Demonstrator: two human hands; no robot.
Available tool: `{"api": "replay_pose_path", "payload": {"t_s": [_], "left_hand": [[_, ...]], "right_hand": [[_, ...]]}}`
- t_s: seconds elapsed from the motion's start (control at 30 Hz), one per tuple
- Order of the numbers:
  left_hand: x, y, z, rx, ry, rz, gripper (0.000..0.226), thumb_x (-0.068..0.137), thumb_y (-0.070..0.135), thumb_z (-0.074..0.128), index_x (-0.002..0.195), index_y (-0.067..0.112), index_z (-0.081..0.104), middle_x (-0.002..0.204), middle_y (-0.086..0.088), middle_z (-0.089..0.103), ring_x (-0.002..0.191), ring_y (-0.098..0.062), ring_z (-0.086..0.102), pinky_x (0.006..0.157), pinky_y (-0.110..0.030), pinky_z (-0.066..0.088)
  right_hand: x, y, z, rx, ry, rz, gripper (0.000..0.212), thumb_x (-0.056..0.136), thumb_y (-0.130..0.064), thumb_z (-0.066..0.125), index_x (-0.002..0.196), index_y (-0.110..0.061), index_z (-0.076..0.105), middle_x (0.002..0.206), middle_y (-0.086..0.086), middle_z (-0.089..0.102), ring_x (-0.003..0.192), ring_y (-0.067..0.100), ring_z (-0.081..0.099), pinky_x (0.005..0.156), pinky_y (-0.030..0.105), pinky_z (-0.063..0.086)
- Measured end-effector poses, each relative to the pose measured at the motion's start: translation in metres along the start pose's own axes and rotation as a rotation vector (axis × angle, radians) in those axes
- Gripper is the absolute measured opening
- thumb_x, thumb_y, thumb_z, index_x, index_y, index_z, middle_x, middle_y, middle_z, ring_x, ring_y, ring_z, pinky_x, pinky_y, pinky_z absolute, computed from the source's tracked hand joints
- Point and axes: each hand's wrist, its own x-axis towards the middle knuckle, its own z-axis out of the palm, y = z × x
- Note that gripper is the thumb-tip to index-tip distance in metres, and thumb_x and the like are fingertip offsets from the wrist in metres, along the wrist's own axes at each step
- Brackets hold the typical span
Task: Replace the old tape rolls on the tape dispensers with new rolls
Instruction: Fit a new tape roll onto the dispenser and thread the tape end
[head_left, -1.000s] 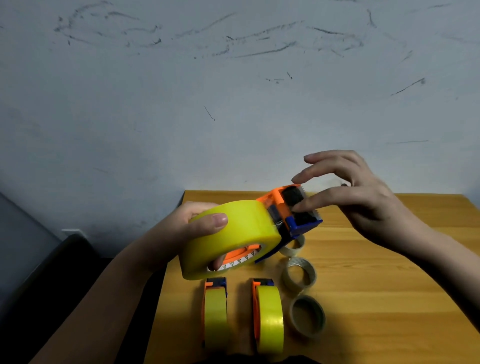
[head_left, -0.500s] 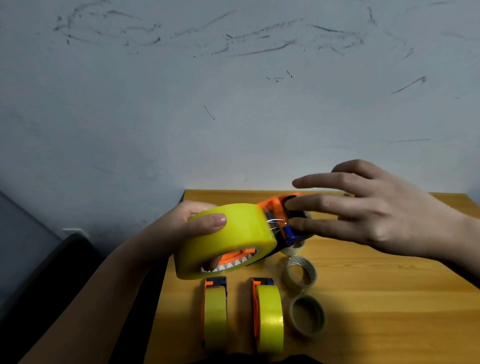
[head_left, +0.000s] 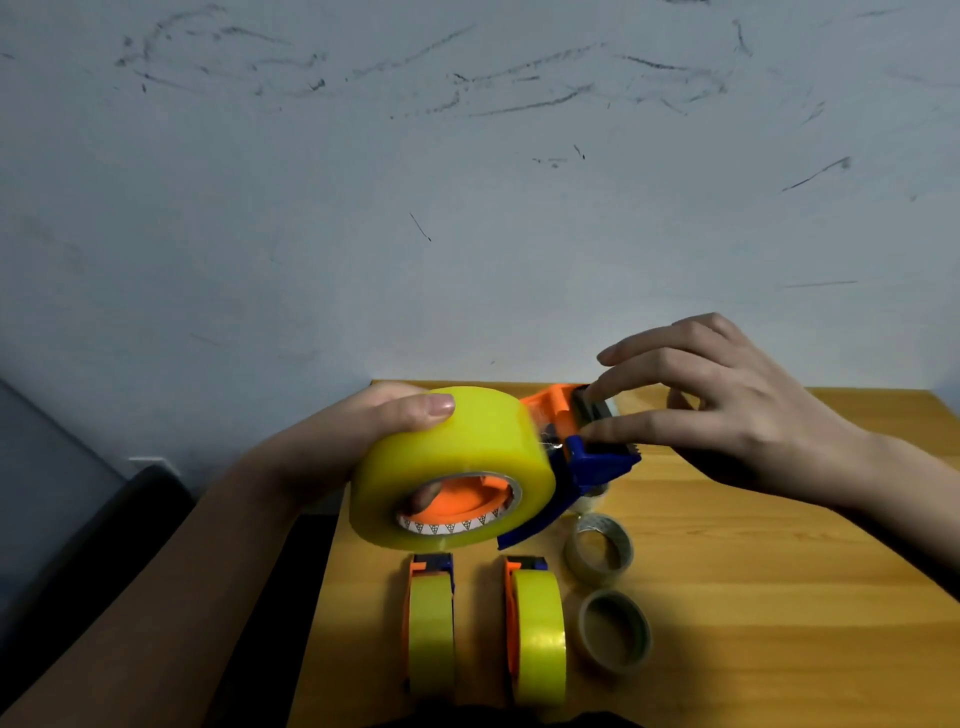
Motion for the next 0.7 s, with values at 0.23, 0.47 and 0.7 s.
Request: {"api": "replay_pose_path", "payload": {"t_s": [0.23, 0.47, 0.7], "left_hand": [[0.0014, -0.0016, -0.0044, -0.01, 0.068, 0.024, 0.052, 0.056, 0.066, 0.072, 0.061, 0.015, 0.069, 0.052, -0.008, 0.062, 0.046, -0.015, 0.058, 0.052, -0.021, 0.05], [-0.0013, 0.001, -0.0042, 0.011, 0.016, 0.025, 0.055, 0.064, 0.066, 0.065, 0.058, 0.011, 0.068, 0.05, -0.006, 0.062, 0.045, -0.013, 0.058, 0.053, -0.021, 0.048], [-0.0018, -0.0006, -0.0075, -0.013, 0.069, 0.008, 0.056, 0.052, 0.068, 0.074, 0.062, 0.013, 0.069, 0.054, -0.012, 0.062, 0.046, -0.016, 0.058, 0.051, -0.021, 0.049]], "right_hand": [[-0.0016, -0.0023, 0.011, 0.092, 0.052, 0.121, 0.032, 0.105, -0.02, 0.026, 0.125, -0.026, 0.05, 0.125, 0.002, 0.05, 0.12, 0.026, 0.051, 0.084, 0.043, 0.043], [0.0005, -0.0046, 0.0079, 0.127, 0.048, 0.123, 0.032, 0.104, -0.018, 0.026, 0.123, -0.025, 0.05, 0.127, 0.004, 0.048, 0.119, 0.026, 0.052, 0.083, 0.046, 0.044], [0.0025, -0.0023, 0.0053, 0.147, -0.008, 0.077, 0.032, 0.103, -0.013, 0.032, 0.12, -0.028, 0.055, 0.126, 0.005, 0.055, 0.123, 0.026, 0.051, 0.085, 0.046, 0.044]]}}
